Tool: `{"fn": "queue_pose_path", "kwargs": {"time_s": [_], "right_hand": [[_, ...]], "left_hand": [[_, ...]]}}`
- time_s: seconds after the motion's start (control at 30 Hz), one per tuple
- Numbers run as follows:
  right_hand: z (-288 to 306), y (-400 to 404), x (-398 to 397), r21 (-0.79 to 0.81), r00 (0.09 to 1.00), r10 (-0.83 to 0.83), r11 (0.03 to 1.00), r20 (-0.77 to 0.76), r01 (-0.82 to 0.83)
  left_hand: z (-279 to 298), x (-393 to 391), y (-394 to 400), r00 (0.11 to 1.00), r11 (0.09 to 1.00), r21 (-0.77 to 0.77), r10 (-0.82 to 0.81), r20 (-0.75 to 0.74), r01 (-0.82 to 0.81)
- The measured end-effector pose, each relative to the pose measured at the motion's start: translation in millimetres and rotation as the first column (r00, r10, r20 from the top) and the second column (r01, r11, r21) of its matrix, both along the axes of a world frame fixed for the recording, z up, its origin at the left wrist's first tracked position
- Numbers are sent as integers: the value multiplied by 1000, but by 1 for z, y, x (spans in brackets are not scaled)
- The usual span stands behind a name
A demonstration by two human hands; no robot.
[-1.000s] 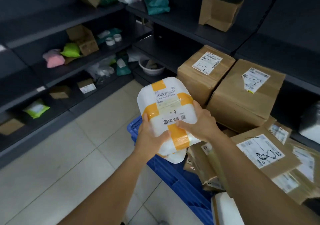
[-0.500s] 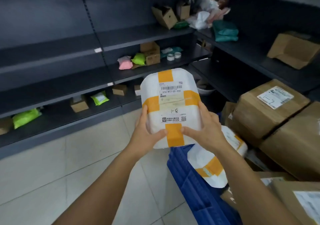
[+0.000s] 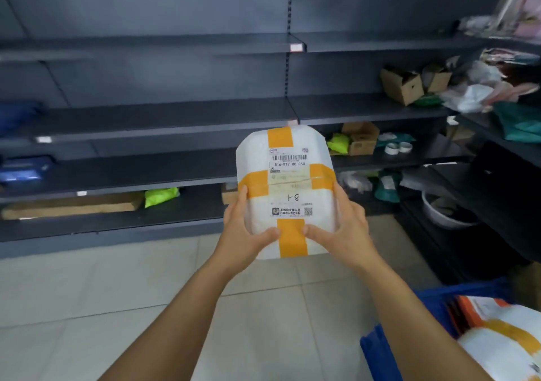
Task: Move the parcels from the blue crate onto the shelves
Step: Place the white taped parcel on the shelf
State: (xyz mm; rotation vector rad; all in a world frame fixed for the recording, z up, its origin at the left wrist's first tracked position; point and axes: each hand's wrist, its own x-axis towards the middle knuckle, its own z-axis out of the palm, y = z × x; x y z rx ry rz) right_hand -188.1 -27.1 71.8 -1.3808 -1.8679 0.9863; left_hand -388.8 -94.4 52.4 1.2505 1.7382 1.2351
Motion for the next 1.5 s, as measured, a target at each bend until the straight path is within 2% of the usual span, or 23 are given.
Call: {"fn": "queue_pose_path", "kwargs": {"time_s": [0.17, 0.5, 0.8, 0.93, 1.27, 1.5], "right_hand": [[-5, -5, -100, -7, 995, 93, 996, -34, -93], [-28, 8, -274, -90, 946, 313, 948, 80, -306], [-63, 55, -440, -233, 883, 467, 865, 53, -444], [-81, 82, -516, -305, 849, 520, 827, 97, -472], [-106, 104, -660, -455, 790, 595, 749, 145, -481], [-134, 92, -762, -491, 826, 520, 789, 217, -368]], "left_hand": [[5, -86, -25, 993, 994, 5, 110, -31, -110], [-18, -230, -59, 929, 929, -81, 366, 54, -362], [-36, -368, -33, 858, 840, -175, 509, -70, -513], [-44, -431, -13, 829, 799, -226, 551, -98, -557], [-85, -571, -5, 845, 795, -317, 534, -39, -517], [-122, -694, -7, 890, 830, -359, 457, -3, -427]]}}
